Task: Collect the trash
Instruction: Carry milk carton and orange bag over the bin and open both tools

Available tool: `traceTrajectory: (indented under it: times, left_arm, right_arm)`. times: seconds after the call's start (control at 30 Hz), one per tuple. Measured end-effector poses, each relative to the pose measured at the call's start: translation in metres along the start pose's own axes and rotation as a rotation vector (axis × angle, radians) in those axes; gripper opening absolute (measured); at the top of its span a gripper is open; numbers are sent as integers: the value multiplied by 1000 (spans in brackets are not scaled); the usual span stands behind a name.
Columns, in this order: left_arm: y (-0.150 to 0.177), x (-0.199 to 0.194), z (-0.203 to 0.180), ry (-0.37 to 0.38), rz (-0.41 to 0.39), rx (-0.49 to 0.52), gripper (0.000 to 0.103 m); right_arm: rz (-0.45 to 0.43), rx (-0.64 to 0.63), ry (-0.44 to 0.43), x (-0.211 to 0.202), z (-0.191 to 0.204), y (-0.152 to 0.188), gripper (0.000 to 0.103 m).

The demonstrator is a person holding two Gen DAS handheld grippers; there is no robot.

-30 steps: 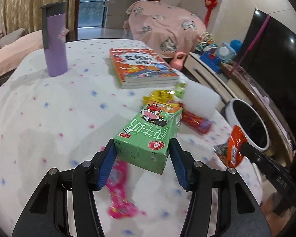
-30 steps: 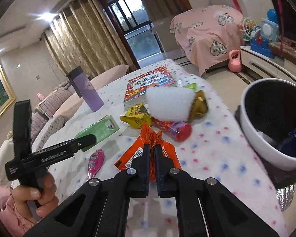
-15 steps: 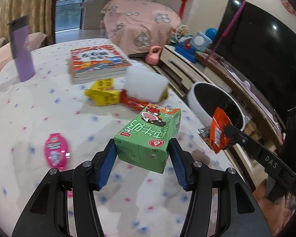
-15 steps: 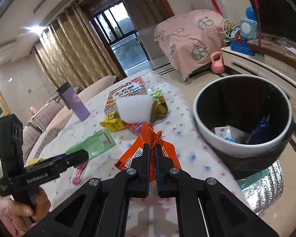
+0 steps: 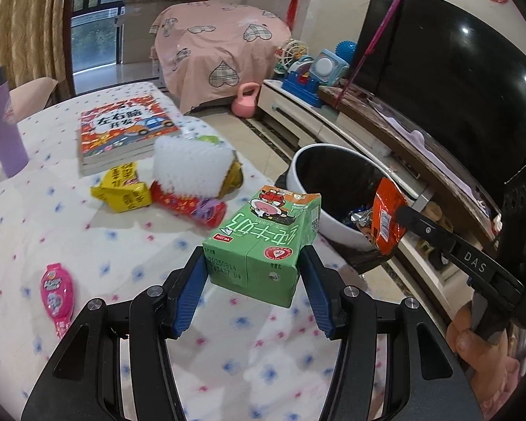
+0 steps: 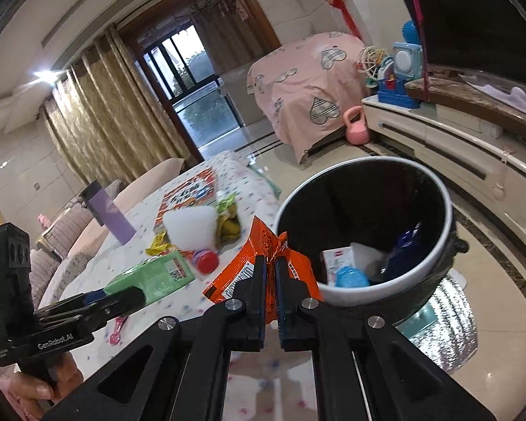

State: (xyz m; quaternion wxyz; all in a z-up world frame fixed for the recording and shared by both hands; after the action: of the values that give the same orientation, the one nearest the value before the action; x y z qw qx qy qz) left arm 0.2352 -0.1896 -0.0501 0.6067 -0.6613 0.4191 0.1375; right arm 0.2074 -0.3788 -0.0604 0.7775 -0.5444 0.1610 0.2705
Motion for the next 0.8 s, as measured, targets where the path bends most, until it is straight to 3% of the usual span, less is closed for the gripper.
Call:
traceTrajectory:
  times: [0.8]
  left_arm:
    - [-36, 57, -76, 28, 19, 115, 53]
  right_arm:
    - [-17, 9, 94, 6, -63, -38, 4]
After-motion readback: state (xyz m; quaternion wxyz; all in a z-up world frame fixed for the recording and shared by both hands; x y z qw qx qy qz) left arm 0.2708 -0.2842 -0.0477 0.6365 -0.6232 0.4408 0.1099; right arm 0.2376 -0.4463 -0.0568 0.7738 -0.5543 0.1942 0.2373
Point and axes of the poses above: each gripper's, at about its wrist camera, not at the fingertips, and x roughly the way its jaws point, z to its left, y to its underside, the point moved 5 cm from there along x, roughly the way its jaws point, and after that the axes turned 3 degrees about -x, right-handed, at the moved point
